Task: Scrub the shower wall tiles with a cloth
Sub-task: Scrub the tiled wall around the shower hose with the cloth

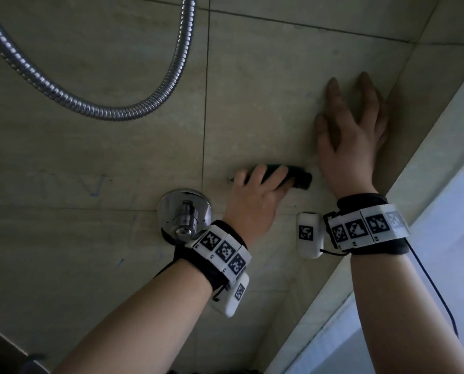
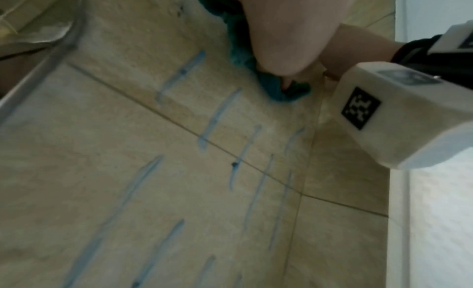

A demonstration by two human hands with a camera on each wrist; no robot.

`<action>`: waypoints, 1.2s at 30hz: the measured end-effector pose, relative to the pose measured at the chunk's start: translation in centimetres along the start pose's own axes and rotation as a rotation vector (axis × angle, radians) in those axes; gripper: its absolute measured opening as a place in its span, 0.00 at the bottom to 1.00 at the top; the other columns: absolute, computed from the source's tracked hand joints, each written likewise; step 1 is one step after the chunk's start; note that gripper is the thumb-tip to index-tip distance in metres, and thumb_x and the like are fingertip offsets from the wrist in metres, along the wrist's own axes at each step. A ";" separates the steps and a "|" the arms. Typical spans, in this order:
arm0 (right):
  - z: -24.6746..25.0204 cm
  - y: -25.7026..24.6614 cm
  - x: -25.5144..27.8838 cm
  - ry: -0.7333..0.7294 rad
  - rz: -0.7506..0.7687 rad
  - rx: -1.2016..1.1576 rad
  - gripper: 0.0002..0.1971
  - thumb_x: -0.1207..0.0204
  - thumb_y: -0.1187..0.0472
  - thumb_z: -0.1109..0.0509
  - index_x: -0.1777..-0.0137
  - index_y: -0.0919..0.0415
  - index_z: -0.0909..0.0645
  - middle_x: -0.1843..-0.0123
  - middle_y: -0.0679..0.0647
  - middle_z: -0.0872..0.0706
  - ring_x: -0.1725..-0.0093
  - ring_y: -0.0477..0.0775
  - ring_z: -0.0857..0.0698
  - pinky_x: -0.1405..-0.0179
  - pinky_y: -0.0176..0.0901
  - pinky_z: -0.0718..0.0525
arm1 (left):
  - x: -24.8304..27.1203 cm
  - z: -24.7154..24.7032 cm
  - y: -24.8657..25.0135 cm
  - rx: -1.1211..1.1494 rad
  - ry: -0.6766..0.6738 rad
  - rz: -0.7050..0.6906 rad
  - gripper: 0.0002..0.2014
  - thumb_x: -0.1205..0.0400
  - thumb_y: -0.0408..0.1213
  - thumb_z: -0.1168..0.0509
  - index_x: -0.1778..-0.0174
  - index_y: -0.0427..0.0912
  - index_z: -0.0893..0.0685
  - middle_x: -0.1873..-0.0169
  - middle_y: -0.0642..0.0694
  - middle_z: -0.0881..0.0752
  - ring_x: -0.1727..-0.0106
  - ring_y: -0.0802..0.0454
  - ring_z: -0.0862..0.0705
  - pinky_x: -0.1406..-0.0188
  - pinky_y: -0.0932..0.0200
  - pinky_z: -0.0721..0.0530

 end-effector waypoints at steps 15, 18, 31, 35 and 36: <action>1.3 -7.1 2.4 -0.066 0.099 -0.650 0.19 0.20 0.60 0.32 0.30 0.60 0.25 0.38 0.55 0.17 0.39 0.49 0.17 0.42 0.49 0.16 | -2.5 10.0 -6.3 1.133 0.303 0.725 0.09 0.20 0.29 0.33 0.49 0.46 0.21 0.56 0.52 0.14 0.56 0.54 0.13 0.53 0.56 0.13; 0.2 -8.3 2.7 -0.128 0.136 -0.681 0.21 0.20 0.63 0.31 0.28 0.67 0.25 0.36 0.56 0.19 0.39 0.48 0.17 0.44 0.43 0.15 | -2.1 10.0 -6.6 1.245 0.300 0.790 0.08 0.20 0.29 0.31 0.55 0.48 0.18 0.58 0.48 0.11 0.55 0.52 0.11 0.50 0.52 0.12; -0.1 -9.3 2.7 -0.183 -0.031 -0.950 0.22 0.22 0.67 0.33 0.29 0.55 0.27 0.33 0.56 0.23 0.33 0.45 0.23 0.41 0.40 0.17 | -2.0 10.8 -6.2 1.511 0.118 0.581 0.22 0.16 0.18 0.48 0.31 0.43 0.25 0.45 0.46 0.16 0.47 0.63 0.15 0.45 0.69 0.19; 0.2 -9.2 2.4 0.001 0.063 -0.811 0.21 0.25 0.75 0.35 0.33 0.61 0.21 0.37 0.56 0.20 0.37 0.53 0.20 0.44 0.53 0.15 | -2.4 10.5 -7.0 1.297 0.053 0.503 0.24 0.17 0.17 0.45 0.30 0.46 0.28 0.39 0.49 0.23 0.41 0.70 0.23 0.34 0.75 0.28; 0.3 -9.1 2.3 0.051 0.116 -0.748 0.21 0.25 0.76 0.35 0.34 0.64 0.20 0.37 0.59 0.20 0.37 0.57 0.20 0.45 0.57 0.16 | -2.4 10.3 -7.4 1.237 0.056 0.474 0.23 0.18 0.19 0.43 0.33 0.48 0.25 0.38 0.50 0.24 0.40 0.71 0.24 0.33 0.76 0.30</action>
Point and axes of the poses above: each hand's wrist, its own x-axis away from the middle knuckle, its own z-axis out of the back of the hand, y = z × x, the point moved 5 cm from there along -x, towards the middle knuckle
